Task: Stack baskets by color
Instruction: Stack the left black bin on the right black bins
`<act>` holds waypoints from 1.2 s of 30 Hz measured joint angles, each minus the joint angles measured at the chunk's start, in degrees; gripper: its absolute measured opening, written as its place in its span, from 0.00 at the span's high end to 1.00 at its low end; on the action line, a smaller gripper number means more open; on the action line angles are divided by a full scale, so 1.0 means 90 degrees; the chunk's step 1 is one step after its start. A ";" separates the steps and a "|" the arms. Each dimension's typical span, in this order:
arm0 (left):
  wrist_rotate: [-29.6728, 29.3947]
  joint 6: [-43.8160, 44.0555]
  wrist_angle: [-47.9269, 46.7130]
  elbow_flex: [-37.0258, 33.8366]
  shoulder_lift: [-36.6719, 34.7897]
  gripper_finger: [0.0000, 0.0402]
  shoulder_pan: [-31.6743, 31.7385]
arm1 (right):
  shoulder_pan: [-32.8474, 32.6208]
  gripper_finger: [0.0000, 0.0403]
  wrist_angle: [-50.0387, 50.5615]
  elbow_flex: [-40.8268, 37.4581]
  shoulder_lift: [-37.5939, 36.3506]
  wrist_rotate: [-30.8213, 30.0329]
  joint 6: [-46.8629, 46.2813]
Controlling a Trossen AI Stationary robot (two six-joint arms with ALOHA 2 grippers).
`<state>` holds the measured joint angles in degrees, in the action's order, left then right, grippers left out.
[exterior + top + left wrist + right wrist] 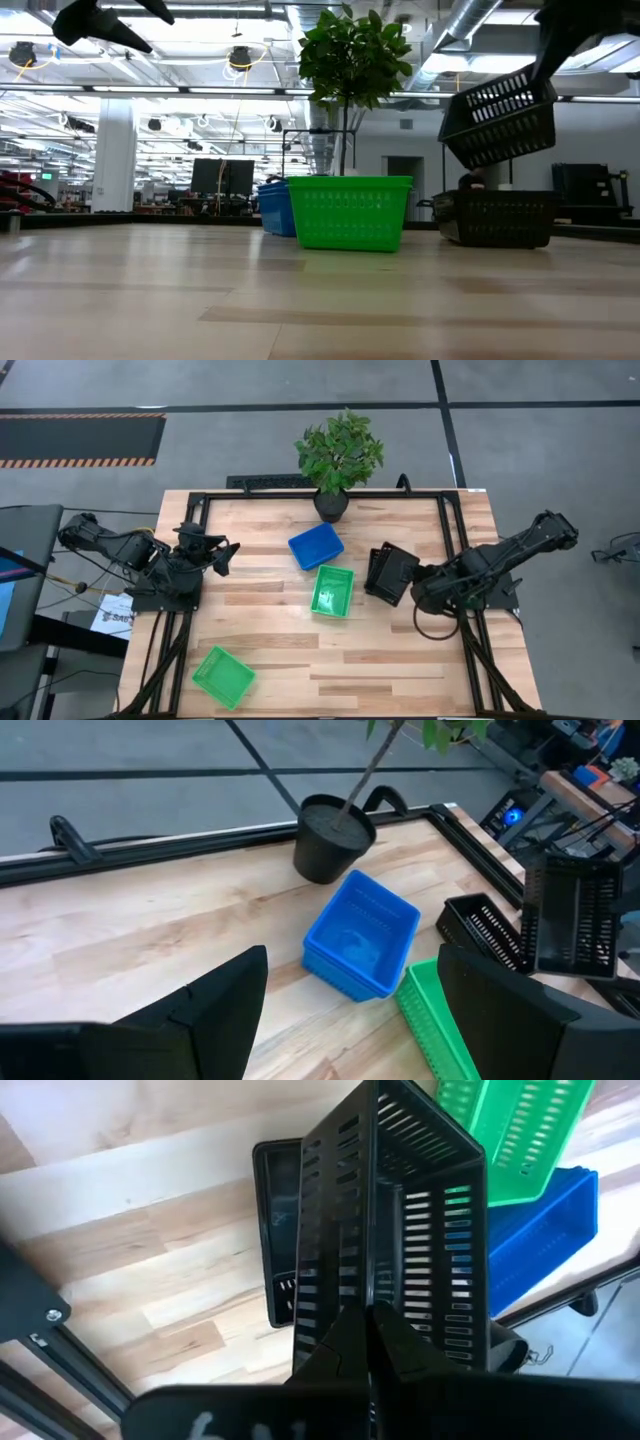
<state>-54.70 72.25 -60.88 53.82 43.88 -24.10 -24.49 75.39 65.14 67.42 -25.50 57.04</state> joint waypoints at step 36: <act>-0.0988 -0.0401 0.0241 0.0000 -0.0423 0.30 0.0000 | 0.0896 1.00 -0.0011 -0.0002 -0.1276 0.0227 0.0469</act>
<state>-63.59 68.64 -58.72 53.82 40.07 -24.10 -16.43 75.29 65.12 55.94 -23.45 61.26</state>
